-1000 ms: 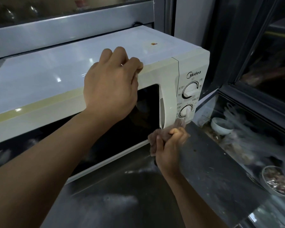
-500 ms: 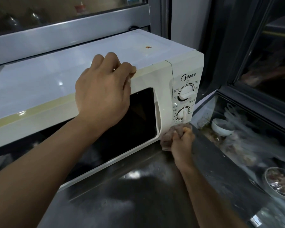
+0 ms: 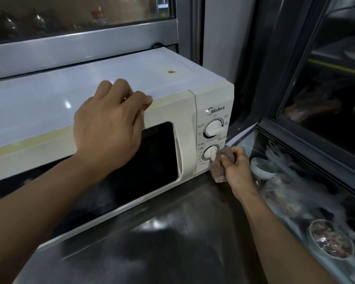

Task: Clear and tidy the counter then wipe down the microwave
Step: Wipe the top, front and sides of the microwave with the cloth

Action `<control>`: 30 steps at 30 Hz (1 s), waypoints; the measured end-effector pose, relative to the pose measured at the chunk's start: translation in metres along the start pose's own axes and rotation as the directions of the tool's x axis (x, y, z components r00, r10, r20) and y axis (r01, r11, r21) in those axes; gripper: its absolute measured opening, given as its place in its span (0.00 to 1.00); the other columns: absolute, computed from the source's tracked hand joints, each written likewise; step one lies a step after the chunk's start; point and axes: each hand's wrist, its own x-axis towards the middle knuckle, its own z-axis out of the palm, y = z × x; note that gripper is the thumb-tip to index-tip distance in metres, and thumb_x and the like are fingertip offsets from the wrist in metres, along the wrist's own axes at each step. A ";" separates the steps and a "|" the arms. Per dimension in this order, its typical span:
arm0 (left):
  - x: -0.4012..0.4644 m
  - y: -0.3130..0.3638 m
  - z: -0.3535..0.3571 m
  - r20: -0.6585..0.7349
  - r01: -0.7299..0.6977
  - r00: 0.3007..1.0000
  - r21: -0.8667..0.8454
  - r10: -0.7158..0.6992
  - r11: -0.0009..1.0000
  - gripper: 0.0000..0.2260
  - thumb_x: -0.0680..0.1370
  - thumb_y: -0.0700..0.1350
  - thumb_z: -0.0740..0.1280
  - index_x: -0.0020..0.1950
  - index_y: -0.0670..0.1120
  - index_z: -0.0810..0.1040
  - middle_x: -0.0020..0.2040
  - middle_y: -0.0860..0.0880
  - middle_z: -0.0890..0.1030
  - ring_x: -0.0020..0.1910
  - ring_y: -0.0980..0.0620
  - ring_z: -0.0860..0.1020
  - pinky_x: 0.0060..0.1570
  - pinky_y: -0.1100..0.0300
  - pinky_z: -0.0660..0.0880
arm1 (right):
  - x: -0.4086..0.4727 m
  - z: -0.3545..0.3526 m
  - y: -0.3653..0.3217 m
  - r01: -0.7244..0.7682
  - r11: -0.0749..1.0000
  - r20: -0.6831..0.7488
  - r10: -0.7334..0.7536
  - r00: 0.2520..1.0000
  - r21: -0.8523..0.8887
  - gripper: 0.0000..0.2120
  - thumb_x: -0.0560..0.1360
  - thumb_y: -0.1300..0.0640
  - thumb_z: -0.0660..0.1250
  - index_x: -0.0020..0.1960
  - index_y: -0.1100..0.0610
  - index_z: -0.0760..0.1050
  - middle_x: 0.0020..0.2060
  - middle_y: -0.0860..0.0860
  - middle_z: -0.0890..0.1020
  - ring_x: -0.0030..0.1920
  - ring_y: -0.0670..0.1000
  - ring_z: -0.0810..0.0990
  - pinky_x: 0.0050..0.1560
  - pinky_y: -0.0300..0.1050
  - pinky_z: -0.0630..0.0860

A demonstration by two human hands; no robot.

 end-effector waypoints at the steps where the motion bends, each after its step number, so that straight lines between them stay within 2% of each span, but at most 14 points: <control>1: 0.000 0.000 -0.001 0.011 0.004 1.000 -0.004 -0.004 1.000 0.15 0.78 0.45 0.55 0.55 0.45 0.79 0.45 0.46 0.76 0.44 0.43 0.73 0.32 0.60 0.56 | 0.002 -0.002 -0.007 0.023 1.000 0.013 -0.022 1.000 -0.016 0.11 0.77 0.65 0.61 0.44 0.49 0.68 0.41 0.52 0.78 0.43 0.52 0.79 0.42 0.46 0.78; 4: 0.001 0.001 -0.002 0.037 0.009 0.999 -0.012 -0.009 1.000 0.16 0.78 0.46 0.54 0.55 0.44 0.80 0.44 0.46 0.76 0.42 0.43 0.72 0.31 0.61 0.56 | 0.006 -0.009 -0.033 0.114 0.993 0.037 -0.113 0.993 -0.042 0.12 0.75 0.62 0.64 0.42 0.45 0.69 0.40 0.53 0.78 0.41 0.53 0.77 0.45 0.52 0.76; 7: 0.002 0.001 -0.004 0.060 0.011 0.998 -0.013 -0.010 1.000 0.16 0.78 0.45 0.55 0.54 0.44 0.80 0.44 0.46 0.76 0.41 0.44 0.72 0.31 0.61 0.57 | 0.010 -0.014 -0.066 0.183 0.983 0.044 -0.182 0.982 -0.023 0.09 0.75 0.63 0.65 0.46 0.49 0.71 0.44 0.55 0.80 0.41 0.51 0.79 0.40 0.49 0.78; 10: 0.002 0.001 -0.006 0.076 0.017 0.997 -0.024 -0.015 1.000 0.16 0.78 0.46 0.55 0.55 0.45 0.80 0.44 0.47 0.76 0.41 0.44 0.72 0.31 0.61 0.58 | 0.013 -0.018 -0.090 0.241 0.970 0.061 -0.238 0.969 -0.031 0.09 0.75 0.64 0.65 0.47 0.51 0.71 0.47 0.55 0.81 0.46 0.52 0.80 0.43 0.47 0.79; 15: 0.003 0.001 -0.007 0.092 0.034 0.995 -0.021 -0.032 0.999 0.16 0.77 0.45 0.55 0.55 0.46 0.80 0.44 0.47 0.76 0.41 0.44 0.73 0.32 0.61 0.59 | 0.013 -0.022 -0.131 0.354 0.934 0.070 -0.350 0.934 -0.058 0.09 0.75 0.66 0.64 0.48 0.53 0.71 0.40 0.48 0.79 0.38 0.41 0.77 0.40 0.33 0.75; 19: 0.003 0.001 -0.007 0.105 0.043 0.994 -0.047 -0.037 0.998 0.16 0.76 0.45 0.55 0.55 0.46 0.80 0.44 0.48 0.76 0.41 0.43 0.73 0.32 0.60 0.60 | 0.008 -0.016 -0.157 0.463 0.854 0.099 -0.453 0.886 -0.238 0.09 0.75 0.64 0.64 0.49 0.52 0.69 0.42 0.52 0.79 0.34 0.52 0.79 0.33 0.44 0.77; 21: 0.004 0.001 -0.008 0.107 0.055 0.993 -0.061 -0.048 0.997 0.16 0.76 0.45 0.55 0.55 0.47 0.80 0.44 0.48 0.76 0.41 0.44 0.73 0.33 0.60 0.60 | 0.000 -0.007 -0.161 0.551 0.769 0.116 -0.546 0.830 -0.324 0.12 0.73 0.68 0.63 0.50 0.53 0.71 0.50 0.50 0.78 0.45 0.54 0.79 0.46 0.43 0.75; 22: 0.004 0.000 -0.007 0.104 0.058 0.993 -0.071 -0.051 0.996 0.16 0.76 0.45 0.55 0.55 0.47 0.80 0.44 0.49 0.76 0.41 0.44 0.73 0.33 0.60 0.60 | -0.003 -0.003 -0.162 0.584 0.723 0.116 -0.588 0.801 -0.370 0.13 0.72 0.70 0.63 0.51 0.56 0.72 0.53 0.49 0.77 0.52 0.52 0.77 0.53 0.39 0.71; 23: 0.004 0.000 -0.007 0.099 0.061 0.994 -0.084 -0.053 0.995 0.16 0.76 0.45 0.55 0.55 0.47 0.80 0.44 0.49 0.76 0.41 0.44 0.73 0.34 0.60 0.60 | -0.007 0.000 -0.163 0.597 0.690 0.109 -0.613 0.783 -0.410 0.13 0.71 0.72 0.63 0.51 0.58 0.73 0.55 0.47 0.75 0.56 0.51 0.74 0.56 0.32 0.66; 25: 0.003 -0.001 -0.006 0.094 0.068 0.994 -0.110 -0.058 0.992 0.16 0.76 0.45 0.54 0.55 0.47 0.80 0.45 0.49 0.76 0.42 0.45 0.73 0.34 0.60 0.61 | -0.014 0.005 -0.164 0.598 0.657 0.101 -0.630 0.770 -0.459 0.12 0.71 0.72 0.63 0.51 0.61 0.73 0.53 0.42 0.71 0.59 0.49 0.70 0.54 0.20 0.58; 27: 0.004 -0.003 -0.006 0.103 0.068 0.993 -0.139 -0.054 0.988 0.17 0.76 0.46 0.54 0.55 0.47 0.80 0.45 0.49 0.76 0.43 0.45 0.73 0.35 0.60 0.62 | -0.023 0.012 -0.164 0.617 0.621 0.108 -0.657 0.746 -0.484 0.11 0.71 0.72 0.63 0.50 0.61 0.74 0.51 0.38 0.69 0.60 0.48 0.68 0.54 0.21 0.59; 29: 0.004 -0.005 -0.006 0.118 0.068 0.992 -0.176 -0.047 0.982 0.18 0.76 0.46 0.53 0.56 0.46 0.80 0.46 0.49 0.76 0.44 0.44 0.73 0.37 0.59 0.64 | -0.032 0.024 -0.164 0.644 0.596 0.120 -0.682 0.721 -0.480 0.10 0.70 0.72 0.62 0.48 0.61 0.74 0.52 0.45 0.74 0.60 0.48 0.68 0.58 0.28 0.62; 30: 0.004 -0.006 -0.006 0.124 0.072 0.991 -0.199 -0.048 0.977 0.18 0.76 0.46 0.53 0.57 0.46 0.79 0.46 0.48 0.76 0.45 0.44 0.73 0.38 0.59 0.65 | -0.037 0.031 -0.163 0.654 0.597 0.122 -0.689 0.715 -0.465 0.09 0.70 0.72 0.62 0.47 0.62 0.74 0.53 0.50 0.75 0.60 0.47 0.67 0.58 0.26 0.61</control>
